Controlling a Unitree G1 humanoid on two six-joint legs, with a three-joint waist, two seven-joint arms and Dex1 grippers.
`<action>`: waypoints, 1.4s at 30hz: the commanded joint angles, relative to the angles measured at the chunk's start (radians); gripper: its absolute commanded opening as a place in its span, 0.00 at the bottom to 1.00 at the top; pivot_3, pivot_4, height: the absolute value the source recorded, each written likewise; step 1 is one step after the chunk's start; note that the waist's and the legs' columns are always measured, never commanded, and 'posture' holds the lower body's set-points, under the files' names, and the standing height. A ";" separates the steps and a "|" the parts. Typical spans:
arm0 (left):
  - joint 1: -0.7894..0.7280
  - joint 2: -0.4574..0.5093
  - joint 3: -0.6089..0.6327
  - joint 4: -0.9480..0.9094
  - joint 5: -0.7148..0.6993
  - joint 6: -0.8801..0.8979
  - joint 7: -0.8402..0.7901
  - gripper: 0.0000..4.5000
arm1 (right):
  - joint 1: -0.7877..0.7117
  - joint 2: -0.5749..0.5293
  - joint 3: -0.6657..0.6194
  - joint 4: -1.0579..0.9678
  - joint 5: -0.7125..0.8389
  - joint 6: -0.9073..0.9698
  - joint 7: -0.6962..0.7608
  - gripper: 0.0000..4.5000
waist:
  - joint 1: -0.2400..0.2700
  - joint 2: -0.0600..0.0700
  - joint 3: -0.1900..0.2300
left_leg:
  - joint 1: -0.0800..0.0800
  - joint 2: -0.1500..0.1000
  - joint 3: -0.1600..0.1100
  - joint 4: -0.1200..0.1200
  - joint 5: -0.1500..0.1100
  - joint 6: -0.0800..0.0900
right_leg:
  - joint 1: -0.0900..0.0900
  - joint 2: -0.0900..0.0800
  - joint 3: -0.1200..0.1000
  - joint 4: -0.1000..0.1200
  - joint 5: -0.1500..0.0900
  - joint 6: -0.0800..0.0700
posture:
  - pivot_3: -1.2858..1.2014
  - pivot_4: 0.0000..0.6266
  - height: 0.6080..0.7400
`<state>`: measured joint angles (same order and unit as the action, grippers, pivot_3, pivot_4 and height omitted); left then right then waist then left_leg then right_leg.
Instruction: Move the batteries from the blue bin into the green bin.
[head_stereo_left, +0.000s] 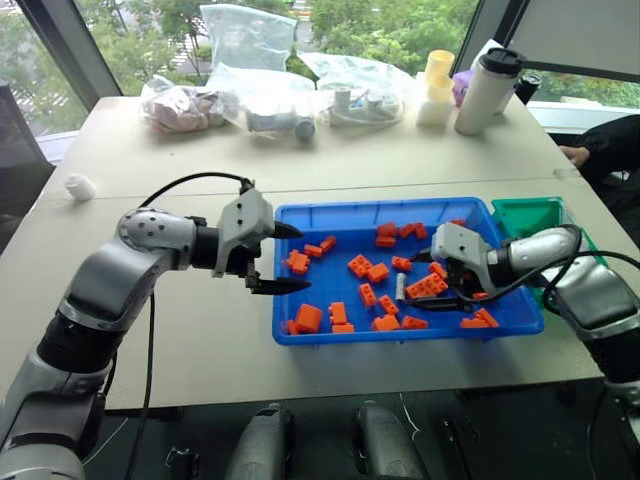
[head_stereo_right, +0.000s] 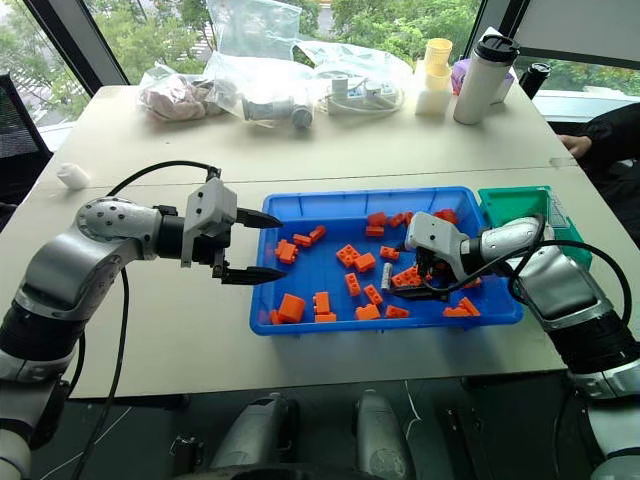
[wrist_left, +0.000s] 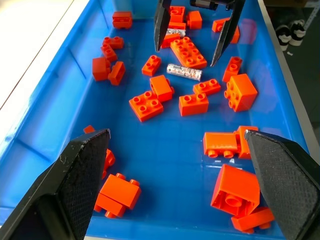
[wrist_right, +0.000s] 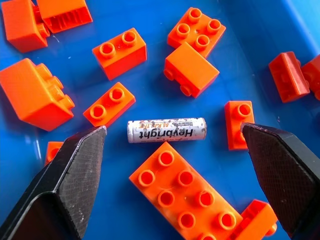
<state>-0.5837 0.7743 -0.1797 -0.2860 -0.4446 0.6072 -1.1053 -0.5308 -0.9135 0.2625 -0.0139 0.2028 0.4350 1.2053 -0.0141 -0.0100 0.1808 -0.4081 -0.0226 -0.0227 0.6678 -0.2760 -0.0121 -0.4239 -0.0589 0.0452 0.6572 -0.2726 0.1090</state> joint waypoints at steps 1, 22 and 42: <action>0.015 0.018 0.021 -0.044 0.010 0.005 0.013 1.00 | -0.026 0.017 0.025 0.043 -0.038 -0.052 0.041 0.99 | 0.001 0.000 0.000 | 0.000 0.000 0.000 0.000 0.000 0.000 | 0.000 0.000 0.000 0.000 0.000 0.000 | 0.52 0.24 1.00; -0.004 0.019 0.027 -0.040 0.001 0.006 -0.006 1.00 | -0.084 0.065 -0.061 0.067 -0.062 -0.010 0.033 0.49 | 0.002 0.000 0.000 | 0.000 0.000 0.000 0.000 0.000 0.000 | 0.000 -0.001 0.000 0.001 0.000 0.000 | 0.52 0.24 1.00; -0.224 -0.204 -0.036 0.214 0.066 -0.136 -0.053 1.00 | 0.149 -0.085 -0.586 0.256 -0.110 0.006 -0.512 0.49 | -0.002 0.001 -0.001 | 0.000 -0.001 0.002 0.000 0.000 0.000 | -0.001 -0.001 0.001 0.003 0.000 0.000 | 0.52 0.24 1.00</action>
<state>-0.7869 0.5676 -0.2199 -0.0674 -0.3875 0.4965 -1.1504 -0.3716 -0.9698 -0.2939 0.2397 0.1073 0.4649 0.7191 -0.0162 -0.0089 0.1803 -0.4073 -0.0237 -0.0206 0.6679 -0.2759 -0.0120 -0.4248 -0.0596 0.0466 0.6607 -0.2726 0.1090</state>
